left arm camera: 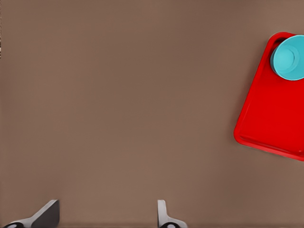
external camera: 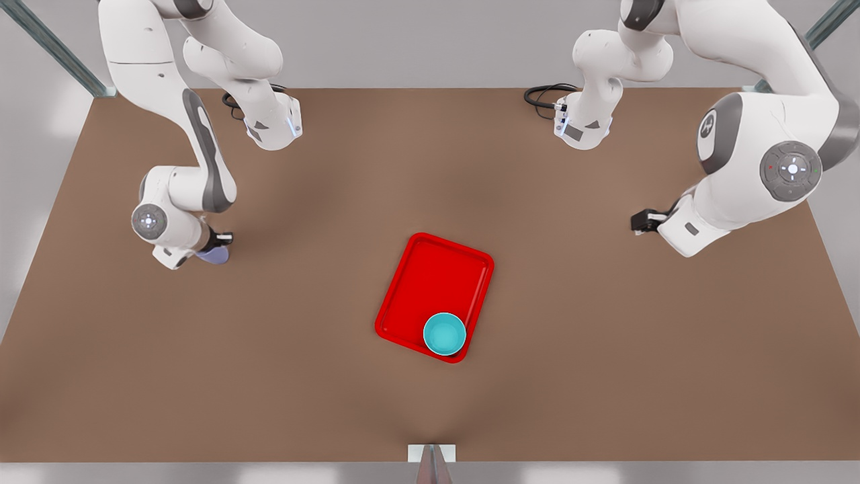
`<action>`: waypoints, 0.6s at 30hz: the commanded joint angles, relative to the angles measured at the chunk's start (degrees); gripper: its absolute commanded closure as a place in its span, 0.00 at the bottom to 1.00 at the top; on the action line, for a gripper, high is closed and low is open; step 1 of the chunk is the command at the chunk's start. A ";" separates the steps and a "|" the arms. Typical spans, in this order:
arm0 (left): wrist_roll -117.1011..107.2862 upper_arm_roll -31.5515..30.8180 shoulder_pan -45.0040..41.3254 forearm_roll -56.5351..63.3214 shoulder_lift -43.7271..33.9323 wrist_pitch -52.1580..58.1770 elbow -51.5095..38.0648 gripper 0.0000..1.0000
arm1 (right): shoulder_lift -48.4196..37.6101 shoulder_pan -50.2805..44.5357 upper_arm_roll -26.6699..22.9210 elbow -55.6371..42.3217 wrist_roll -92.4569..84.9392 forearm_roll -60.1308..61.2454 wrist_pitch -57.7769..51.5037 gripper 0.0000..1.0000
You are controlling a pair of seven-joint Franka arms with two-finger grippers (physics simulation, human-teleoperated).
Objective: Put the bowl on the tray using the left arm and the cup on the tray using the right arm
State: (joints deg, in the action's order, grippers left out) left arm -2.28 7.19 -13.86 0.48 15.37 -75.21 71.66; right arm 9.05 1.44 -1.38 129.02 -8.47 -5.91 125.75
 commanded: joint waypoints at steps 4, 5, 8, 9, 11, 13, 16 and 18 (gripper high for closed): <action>1.49 0.02 0.06 -0.04 0.01 0.07 -0.12 0.00 | 2.46 -22.43 0.06 -18.53 -1.55 -0.59 -7.71 0.79; 1.49 0.02 -0.03 -0.04 0.01 -0.02 -0.12 0.00 | 4.57 -27.97 0.06 -23.28 -1.81 -0.50 -7.89 0.79; 1.49 -0.07 -0.03 -0.04 0.01 0.07 -0.12 0.00 | 10.45 -41.42 -0.29 -33.04 -0.32 0.11 -7.80 0.79; 1.49 -0.07 -0.03 -0.04 0.01 0.07 -0.12 0.00 | 13.27 -45.37 -0.29 -37.17 1.00 -0.24 -7.80 0.79; 1.49 -0.07 -0.03 -0.04 0.01 0.07 -0.12 0.00 | 18.19 -51.35 -0.29 -42.27 4.86 -0.06 -7.80 0.79; 1.49 -0.07 -0.03 0.05 0.01 0.07 -0.12 0.00 | 21.44 -56.28 -0.29 -44.29 12.95 -0.06 -7.71 0.79; 1.49 0.02 -0.03 0.05 0.01 0.07 -0.12 0.00 | 24.96 -57.16 -0.29 -44.29 13.39 -0.33 -7.01 0.79; 1.49 -0.07 -0.03 0.05 0.01 0.15 -0.12 0.00 | 26.19 -56.72 -0.38 -44.29 13.39 -0.33 -6.48 0.79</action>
State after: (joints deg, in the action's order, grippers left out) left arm -1.35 7.15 -13.90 0.48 15.45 -75.15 71.57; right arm 34.79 -55.26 -1.72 84.81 -4.67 -5.87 119.00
